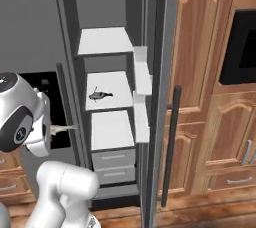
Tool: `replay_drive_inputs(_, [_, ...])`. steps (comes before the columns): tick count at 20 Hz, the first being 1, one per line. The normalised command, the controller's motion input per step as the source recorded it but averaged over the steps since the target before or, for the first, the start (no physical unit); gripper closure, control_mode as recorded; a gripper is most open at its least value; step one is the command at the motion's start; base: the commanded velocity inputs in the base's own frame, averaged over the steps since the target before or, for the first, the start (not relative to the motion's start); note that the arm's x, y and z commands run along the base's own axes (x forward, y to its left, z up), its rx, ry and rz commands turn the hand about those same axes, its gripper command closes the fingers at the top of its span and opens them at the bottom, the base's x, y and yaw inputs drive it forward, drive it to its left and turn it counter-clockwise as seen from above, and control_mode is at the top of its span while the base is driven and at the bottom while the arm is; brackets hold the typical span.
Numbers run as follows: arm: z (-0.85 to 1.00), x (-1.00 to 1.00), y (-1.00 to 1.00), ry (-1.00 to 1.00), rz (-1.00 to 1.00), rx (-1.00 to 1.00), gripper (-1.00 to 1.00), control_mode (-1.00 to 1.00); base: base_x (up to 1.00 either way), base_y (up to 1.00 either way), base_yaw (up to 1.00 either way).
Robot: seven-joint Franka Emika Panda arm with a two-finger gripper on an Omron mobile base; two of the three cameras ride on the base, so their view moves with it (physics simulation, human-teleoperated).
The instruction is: Place the fish on the counter behind the older fish on the same shelf of the fridge to maintain FIFO order. Close the fridge door when finished.
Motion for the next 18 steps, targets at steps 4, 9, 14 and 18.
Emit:
replay_drive_inputs(4, [0.0,0.0,0.0,0.0,0.0,0.0,1.0,1.0,0.79,-0.02,0.16])
replay_drive_inputs(9, [0.0,0.0,0.0,0.0,0.0,0.0,1.0,1.0,0.48,-0.27,0.17])
replay_drive_inputs(14, [0.0,0.0,0.0,0.0,0.0,0.0,1.0,1.0,0.45,-0.19,0.19])
replay_drive_inputs(18, [0.0,0.0,0.0,0.0,0.0,0.0,1.0,1.0,0.44,-0.07,0.12])
